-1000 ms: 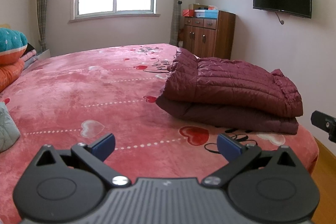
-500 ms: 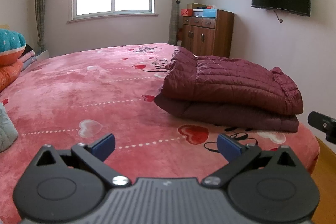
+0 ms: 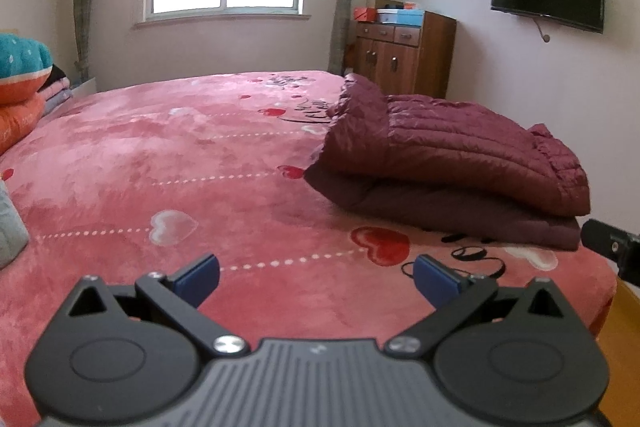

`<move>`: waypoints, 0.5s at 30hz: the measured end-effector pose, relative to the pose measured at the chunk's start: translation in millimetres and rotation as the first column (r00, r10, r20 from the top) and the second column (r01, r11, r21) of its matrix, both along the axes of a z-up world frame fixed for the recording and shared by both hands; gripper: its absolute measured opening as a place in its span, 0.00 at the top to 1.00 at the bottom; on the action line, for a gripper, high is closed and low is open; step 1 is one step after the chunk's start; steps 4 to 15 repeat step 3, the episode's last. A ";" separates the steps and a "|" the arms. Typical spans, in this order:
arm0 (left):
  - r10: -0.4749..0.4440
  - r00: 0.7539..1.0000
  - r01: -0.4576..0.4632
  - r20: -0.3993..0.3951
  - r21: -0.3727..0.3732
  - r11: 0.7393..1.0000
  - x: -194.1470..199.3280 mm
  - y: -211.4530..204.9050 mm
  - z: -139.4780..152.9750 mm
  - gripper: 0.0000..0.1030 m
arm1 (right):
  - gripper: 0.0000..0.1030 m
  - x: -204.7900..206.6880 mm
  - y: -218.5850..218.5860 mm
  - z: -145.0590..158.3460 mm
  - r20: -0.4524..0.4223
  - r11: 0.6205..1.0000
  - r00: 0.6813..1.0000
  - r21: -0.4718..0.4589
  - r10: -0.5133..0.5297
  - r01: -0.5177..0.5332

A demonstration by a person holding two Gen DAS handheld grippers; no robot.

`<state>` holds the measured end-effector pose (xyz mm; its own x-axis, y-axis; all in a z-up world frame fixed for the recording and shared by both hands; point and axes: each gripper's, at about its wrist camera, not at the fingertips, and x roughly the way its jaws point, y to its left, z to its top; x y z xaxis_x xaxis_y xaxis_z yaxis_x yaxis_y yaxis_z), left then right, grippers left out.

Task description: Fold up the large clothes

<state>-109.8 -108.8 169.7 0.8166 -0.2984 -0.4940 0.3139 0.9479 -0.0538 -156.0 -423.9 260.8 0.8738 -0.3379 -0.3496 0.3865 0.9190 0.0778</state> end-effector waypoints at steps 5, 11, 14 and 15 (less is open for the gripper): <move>0.031 0.999 -0.031 -0.017 0.009 0.999 8.7 5.5 -6.0 0.01 | 0.00 10.4 4.5 -3.8 -0.015 1.000 1.000 -0.002 0.021 -0.021; 0.031 0.999 -0.031 -0.017 0.009 0.999 8.7 5.5 -6.0 0.01 | 0.00 10.4 4.5 -3.8 -0.015 1.000 1.000 -0.002 0.021 -0.021; 0.031 0.999 -0.031 -0.017 0.009 0.999 8.7 5.5 -6.0 0.01 | 0.00 10.4 4.5 -3.8 -0.015 1.000 1.000 -0.002 0.021 -0.021; 0.031 0.999 -0.031 -0.017 0.009 0.999 8.7 5.5 -6.0 0.01 | 0.00 10.4 4.5 -3.8 -0.015 1.000 1.000 -0.002 0.021 -0.021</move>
